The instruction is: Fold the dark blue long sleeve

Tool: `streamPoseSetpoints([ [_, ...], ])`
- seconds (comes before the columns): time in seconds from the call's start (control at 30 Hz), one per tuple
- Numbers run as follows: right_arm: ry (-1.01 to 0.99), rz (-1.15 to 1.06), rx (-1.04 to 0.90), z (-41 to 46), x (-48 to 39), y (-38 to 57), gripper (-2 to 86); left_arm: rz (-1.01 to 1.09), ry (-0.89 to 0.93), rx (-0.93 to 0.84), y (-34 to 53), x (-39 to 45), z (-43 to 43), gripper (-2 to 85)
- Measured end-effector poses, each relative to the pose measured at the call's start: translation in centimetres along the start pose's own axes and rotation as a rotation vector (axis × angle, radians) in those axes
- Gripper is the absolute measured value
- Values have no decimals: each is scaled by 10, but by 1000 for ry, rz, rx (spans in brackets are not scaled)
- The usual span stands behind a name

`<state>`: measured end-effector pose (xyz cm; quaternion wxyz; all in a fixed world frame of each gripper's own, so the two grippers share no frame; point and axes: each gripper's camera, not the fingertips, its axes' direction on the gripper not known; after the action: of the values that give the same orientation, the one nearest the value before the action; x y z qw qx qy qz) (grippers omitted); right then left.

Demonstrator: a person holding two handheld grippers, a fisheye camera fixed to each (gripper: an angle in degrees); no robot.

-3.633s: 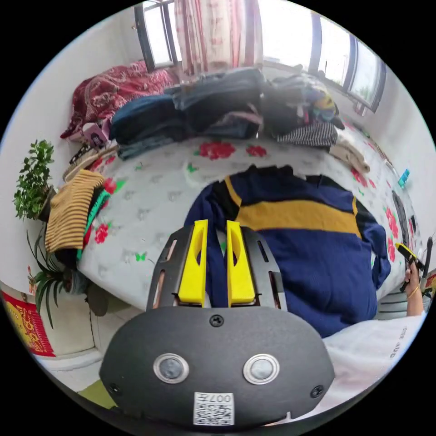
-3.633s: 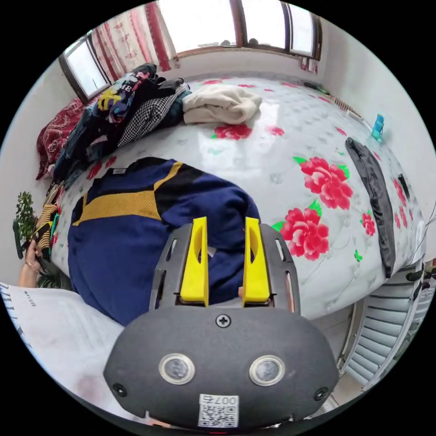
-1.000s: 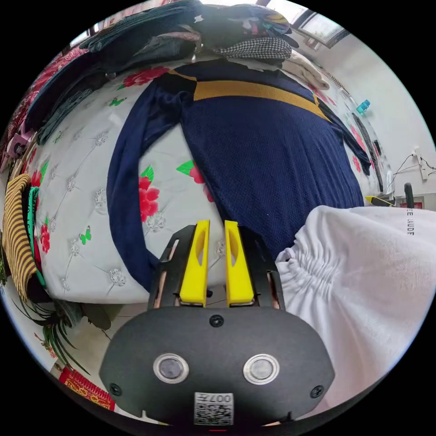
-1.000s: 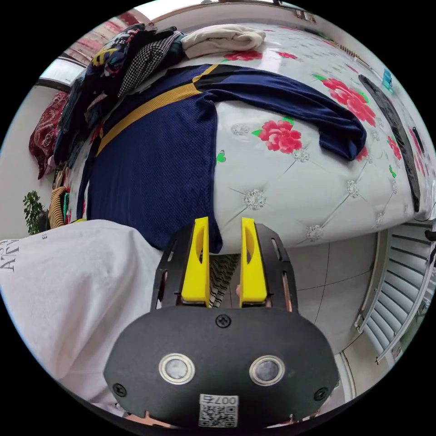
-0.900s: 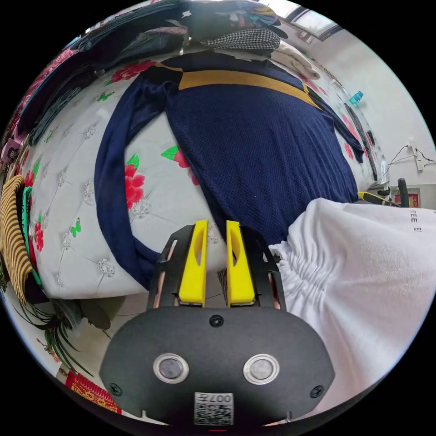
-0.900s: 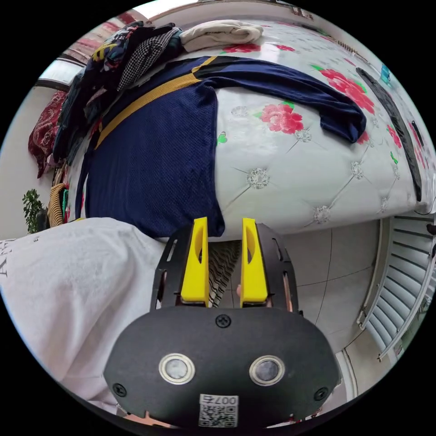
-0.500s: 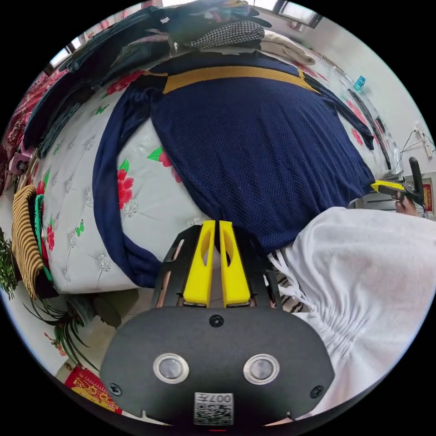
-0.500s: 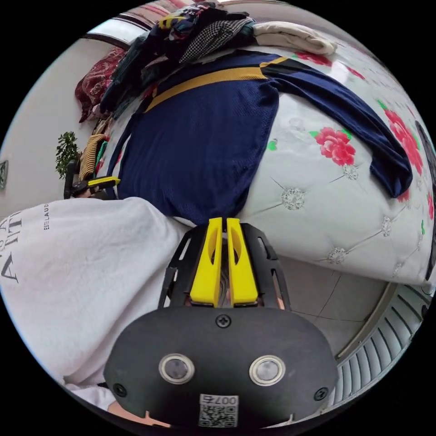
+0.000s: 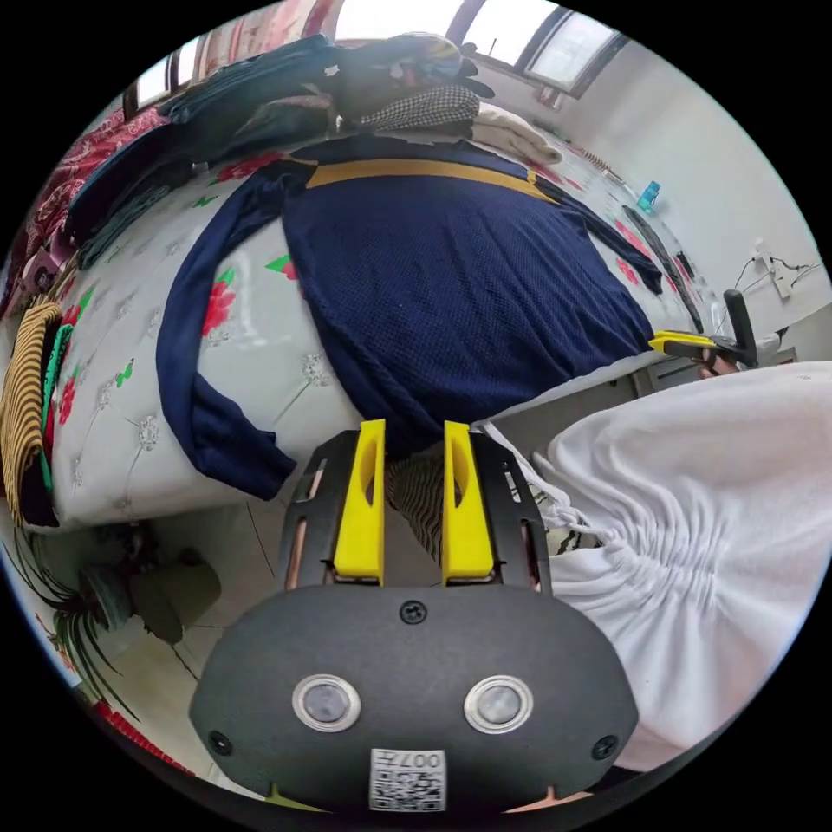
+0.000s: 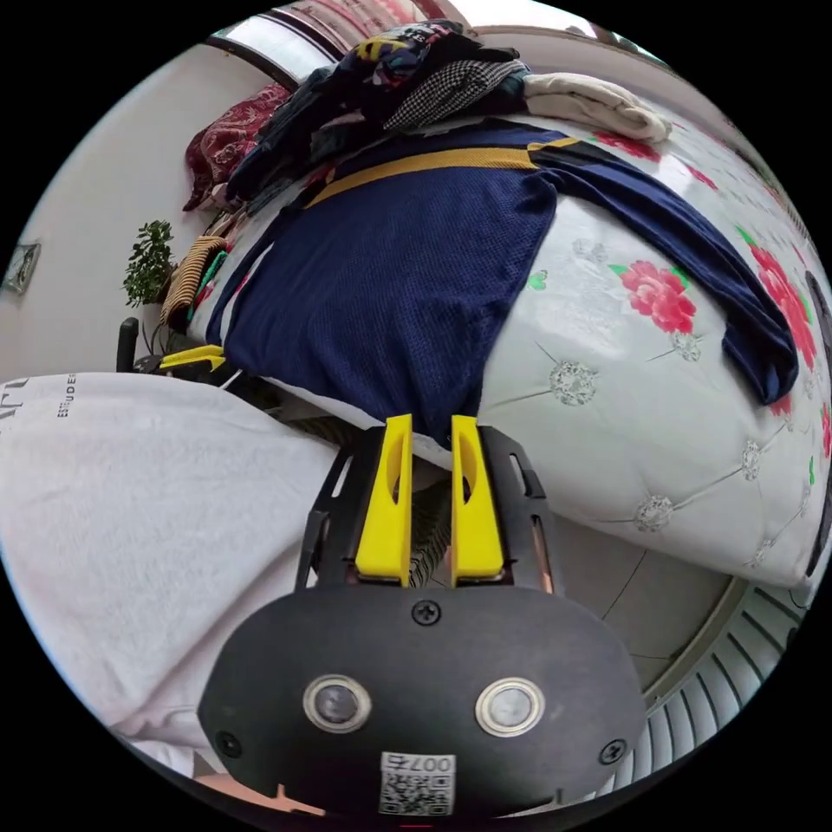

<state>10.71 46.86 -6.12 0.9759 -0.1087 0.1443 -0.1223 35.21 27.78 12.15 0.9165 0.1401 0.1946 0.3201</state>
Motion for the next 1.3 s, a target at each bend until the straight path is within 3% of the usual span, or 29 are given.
streamPoseSetpoints([
  [0.1, -76, -70, 1, -15, -4, -17, 4, 56, 26, -73, -24, 4, 4, 3],
  [0.17, -207, -65, 131, -54, 6, -35, 1, 46, 116, 14, -44, -8, -19, -1],
  [0.23, -257, 8, 251, -83, 23, -52, 1, -73, 135, 172, -77, -43, -61, -1],
  [0.37, -199, 248, 439, -112, 64, -91, 8, -359, 199, 303, -126, -104, -93, 24],
  [0.53, -164, 378, 389, -89, 86, -94, 20, -476, 142, 242, -138, -136, -78, 94],
  [0.87, -137, 315, 222, -23, 59, -124, 19, -349, 176, 106, -146, -111, -28, 106],
  [0.97, -75, 315, 122, 3, 46, -143, 13, -281, 82, 50, -172, -93, -15, 92],
  [1.07, -34, 316, 131, -1, 34, -147, 3, -285, 6, 1, -189, -87, -9, 14],
  [1.3, -157, 194, 250, -52, 10, -125, -3, -280, 101, 84, -165, -86, -62, -8],
])
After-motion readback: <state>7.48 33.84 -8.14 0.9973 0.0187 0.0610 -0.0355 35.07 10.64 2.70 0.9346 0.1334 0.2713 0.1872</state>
